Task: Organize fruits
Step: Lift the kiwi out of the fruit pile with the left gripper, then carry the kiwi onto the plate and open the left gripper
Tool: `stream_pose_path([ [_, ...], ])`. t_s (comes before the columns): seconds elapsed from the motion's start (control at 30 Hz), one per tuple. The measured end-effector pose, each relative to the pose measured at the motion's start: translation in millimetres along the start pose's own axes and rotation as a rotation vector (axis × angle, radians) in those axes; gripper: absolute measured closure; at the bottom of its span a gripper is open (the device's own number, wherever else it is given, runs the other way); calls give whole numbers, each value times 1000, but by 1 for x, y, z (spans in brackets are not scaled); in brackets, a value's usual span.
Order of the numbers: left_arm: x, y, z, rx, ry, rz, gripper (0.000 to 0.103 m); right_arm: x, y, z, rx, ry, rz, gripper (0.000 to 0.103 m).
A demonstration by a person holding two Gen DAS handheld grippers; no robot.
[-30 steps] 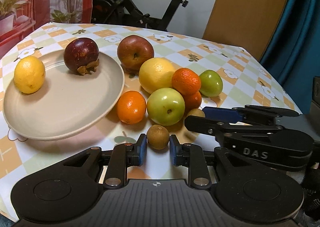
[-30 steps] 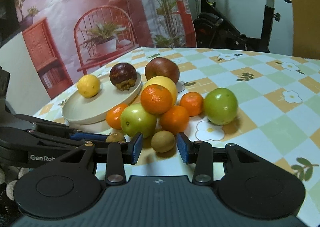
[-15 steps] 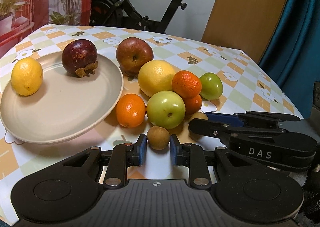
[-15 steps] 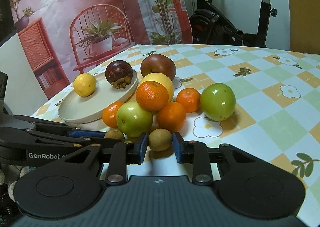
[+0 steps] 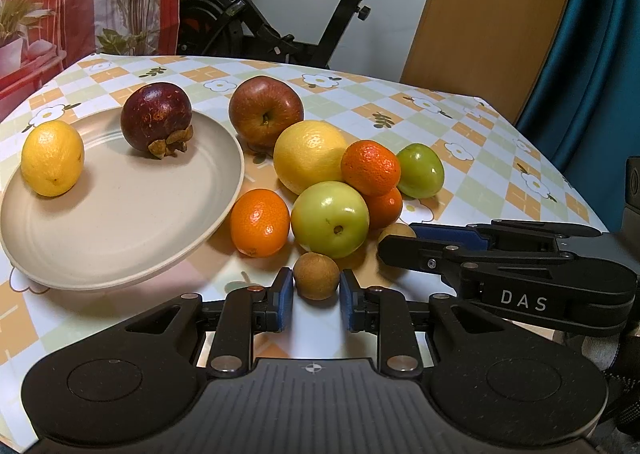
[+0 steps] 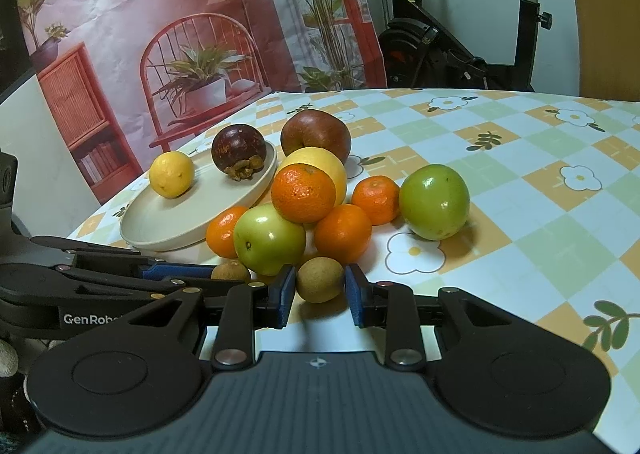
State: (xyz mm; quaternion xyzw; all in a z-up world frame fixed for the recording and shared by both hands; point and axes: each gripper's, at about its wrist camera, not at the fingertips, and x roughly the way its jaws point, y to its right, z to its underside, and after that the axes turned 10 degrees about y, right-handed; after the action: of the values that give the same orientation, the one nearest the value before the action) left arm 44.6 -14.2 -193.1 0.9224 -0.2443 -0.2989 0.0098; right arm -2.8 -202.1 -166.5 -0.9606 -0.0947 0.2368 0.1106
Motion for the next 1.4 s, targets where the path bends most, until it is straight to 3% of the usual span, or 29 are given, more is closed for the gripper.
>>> stream_pose_path([
  [0.6,-10,8,-3,54,39,11,76,-8,-2,1,-1,25,5,73],
  [1.27,-13,9,-5,51,40,19,76,-10,-2,1,-3,20,11,73],
  [1.4,-22,5,-18,41,73,25,76,-13,-5,0,3,22,20,73],
])
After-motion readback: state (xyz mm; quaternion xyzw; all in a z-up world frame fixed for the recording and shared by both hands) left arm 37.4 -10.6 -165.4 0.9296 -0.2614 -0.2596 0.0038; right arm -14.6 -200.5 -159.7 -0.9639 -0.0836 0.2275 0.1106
